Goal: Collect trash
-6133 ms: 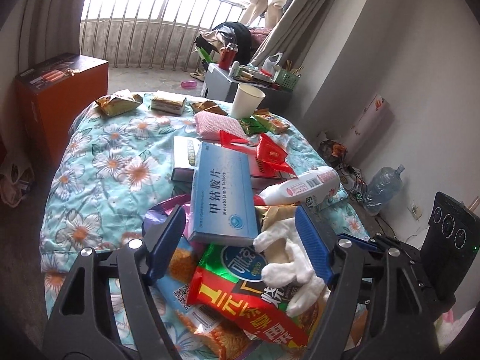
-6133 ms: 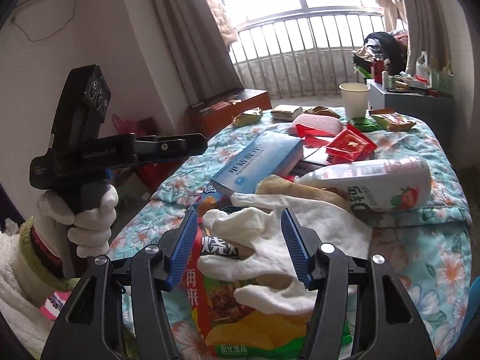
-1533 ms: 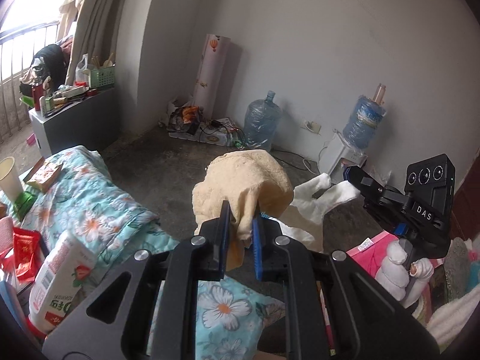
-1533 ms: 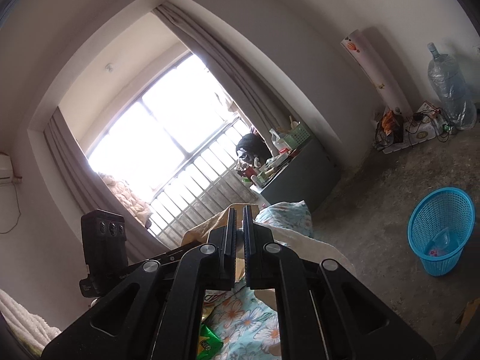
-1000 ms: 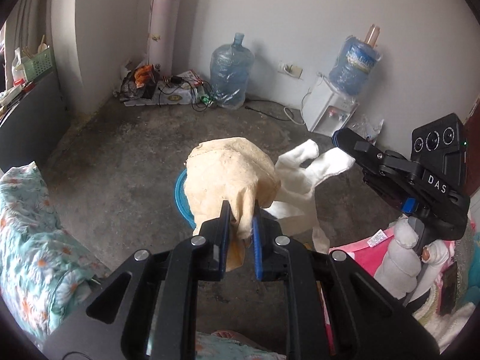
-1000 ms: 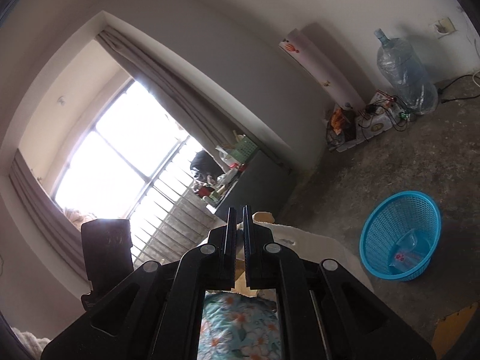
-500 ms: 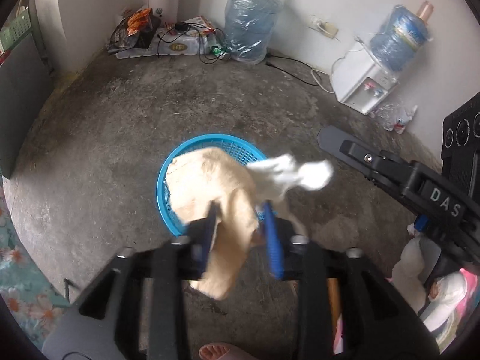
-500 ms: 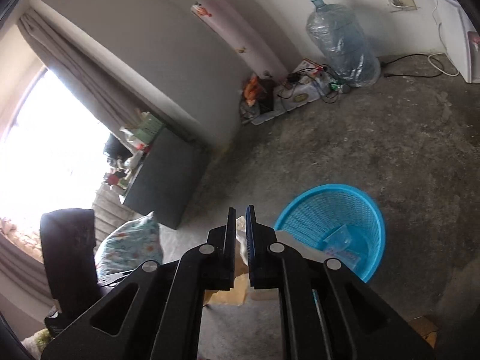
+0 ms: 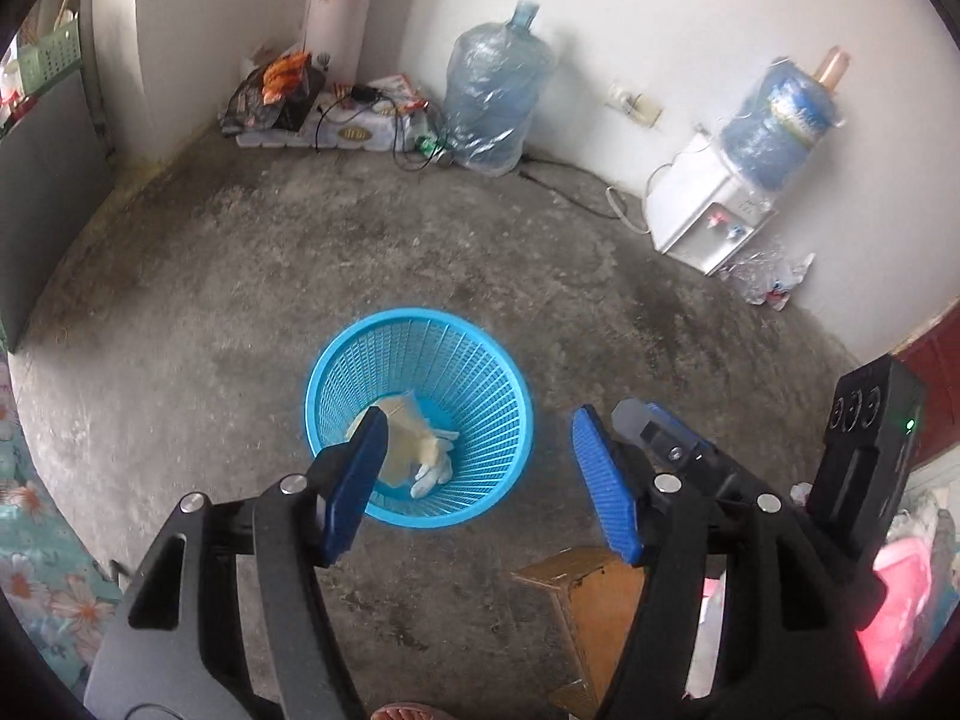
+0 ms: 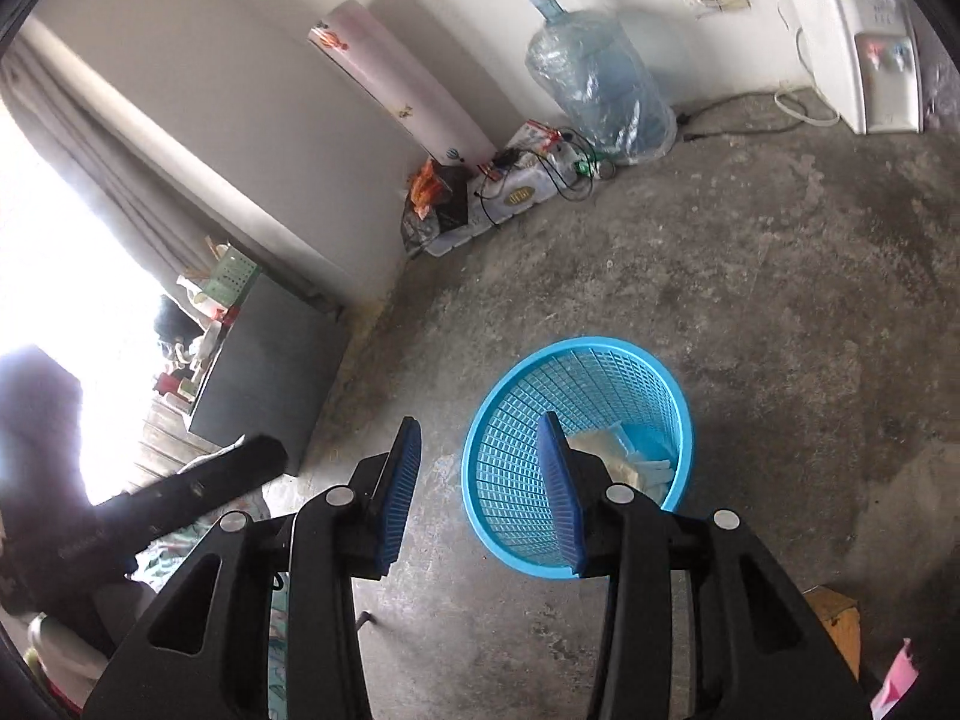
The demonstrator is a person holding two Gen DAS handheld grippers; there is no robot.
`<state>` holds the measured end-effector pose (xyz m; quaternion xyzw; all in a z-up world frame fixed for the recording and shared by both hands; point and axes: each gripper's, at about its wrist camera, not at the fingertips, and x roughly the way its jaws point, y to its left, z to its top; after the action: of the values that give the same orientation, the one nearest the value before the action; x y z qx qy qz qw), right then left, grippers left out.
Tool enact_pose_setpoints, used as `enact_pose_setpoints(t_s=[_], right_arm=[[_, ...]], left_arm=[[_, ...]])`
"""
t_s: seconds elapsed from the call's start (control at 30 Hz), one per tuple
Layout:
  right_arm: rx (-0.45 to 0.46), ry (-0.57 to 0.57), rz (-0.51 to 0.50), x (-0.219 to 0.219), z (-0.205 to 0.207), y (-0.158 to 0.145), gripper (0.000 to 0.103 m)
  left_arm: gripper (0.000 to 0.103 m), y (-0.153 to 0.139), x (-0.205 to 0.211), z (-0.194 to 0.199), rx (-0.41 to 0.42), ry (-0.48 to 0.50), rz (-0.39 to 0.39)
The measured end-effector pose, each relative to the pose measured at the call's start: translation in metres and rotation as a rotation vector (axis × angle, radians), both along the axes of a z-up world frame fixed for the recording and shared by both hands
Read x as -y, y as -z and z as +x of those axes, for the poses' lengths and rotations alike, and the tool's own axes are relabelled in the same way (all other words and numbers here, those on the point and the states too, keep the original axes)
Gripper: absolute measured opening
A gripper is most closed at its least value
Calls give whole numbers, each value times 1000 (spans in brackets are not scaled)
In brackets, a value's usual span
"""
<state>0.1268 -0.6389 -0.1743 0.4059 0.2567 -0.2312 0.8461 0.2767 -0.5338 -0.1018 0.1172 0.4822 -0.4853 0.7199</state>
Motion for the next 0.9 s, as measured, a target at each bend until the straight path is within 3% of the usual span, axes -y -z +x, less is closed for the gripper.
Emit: enact_pose_setpoints(t_s=[0.23,0.4,0.57,0.73,0.9], right_arm=[[62,-20,-172,-78,-25,-64,64],[102,-64,-237,-127,-40,-98,76],[108,-181,-256,-168,-44,-121,79],[129,-327,-226,-203,-45,-135,79],[152,-474,-198,-248,-32,-142,79]], left_arm=[[74,-83,-86,-33,31,66,-161],[76,-126,-170,-58,72,65,-197],[78,-163,-265,-78,122,-11,-252],[83,-189,-373,-96,186,-161,-330],[83,-197,-471,-117,292,-344,-285]])
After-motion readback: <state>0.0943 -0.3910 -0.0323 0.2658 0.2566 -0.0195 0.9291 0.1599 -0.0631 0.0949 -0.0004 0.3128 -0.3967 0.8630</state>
